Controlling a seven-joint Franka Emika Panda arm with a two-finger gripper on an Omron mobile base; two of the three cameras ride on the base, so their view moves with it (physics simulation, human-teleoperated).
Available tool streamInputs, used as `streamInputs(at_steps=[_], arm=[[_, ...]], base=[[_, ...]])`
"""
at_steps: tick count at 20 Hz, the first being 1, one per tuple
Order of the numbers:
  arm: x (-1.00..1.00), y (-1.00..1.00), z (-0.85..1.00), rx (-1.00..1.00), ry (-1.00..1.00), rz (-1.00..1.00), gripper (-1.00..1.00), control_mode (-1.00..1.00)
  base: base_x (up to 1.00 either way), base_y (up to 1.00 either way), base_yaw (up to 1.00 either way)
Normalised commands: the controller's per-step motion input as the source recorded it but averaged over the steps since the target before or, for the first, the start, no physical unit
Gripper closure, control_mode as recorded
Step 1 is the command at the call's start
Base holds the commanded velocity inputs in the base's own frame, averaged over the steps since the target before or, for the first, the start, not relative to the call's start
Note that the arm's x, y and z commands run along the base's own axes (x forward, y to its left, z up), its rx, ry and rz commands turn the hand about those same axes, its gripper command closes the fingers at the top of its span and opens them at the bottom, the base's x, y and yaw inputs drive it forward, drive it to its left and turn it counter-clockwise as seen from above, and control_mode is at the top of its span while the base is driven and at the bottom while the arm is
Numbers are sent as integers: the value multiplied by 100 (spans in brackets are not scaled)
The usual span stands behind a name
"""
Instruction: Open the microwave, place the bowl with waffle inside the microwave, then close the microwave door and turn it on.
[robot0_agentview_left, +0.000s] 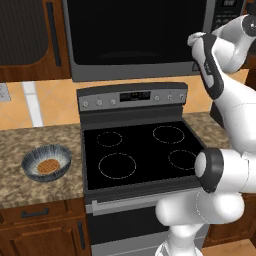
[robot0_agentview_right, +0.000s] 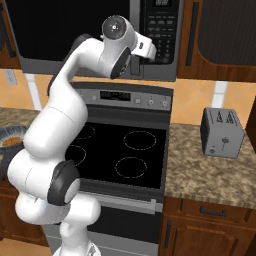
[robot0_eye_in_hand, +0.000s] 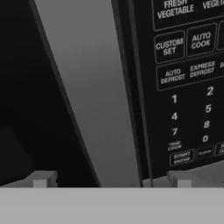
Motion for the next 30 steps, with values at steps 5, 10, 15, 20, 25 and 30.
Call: streamInputs(at_steps=[5,10,15,20,25,30], arm=[[56,0,-7,0,0,0,-100,-100],[37,-18,-6,0,0,6,-100,-100],[10,-1,-2,0,0,1,100,-100],[0,0,0,0,0,0,100,-100],[-50,0,5,0,-6,0,100,-100],[-99,14,31,0,-7,0,100,-100]], base=[[0,0,0],[0,0,0],[0,0,0],[0,0,0],[0,0,0],[0,0,0]])
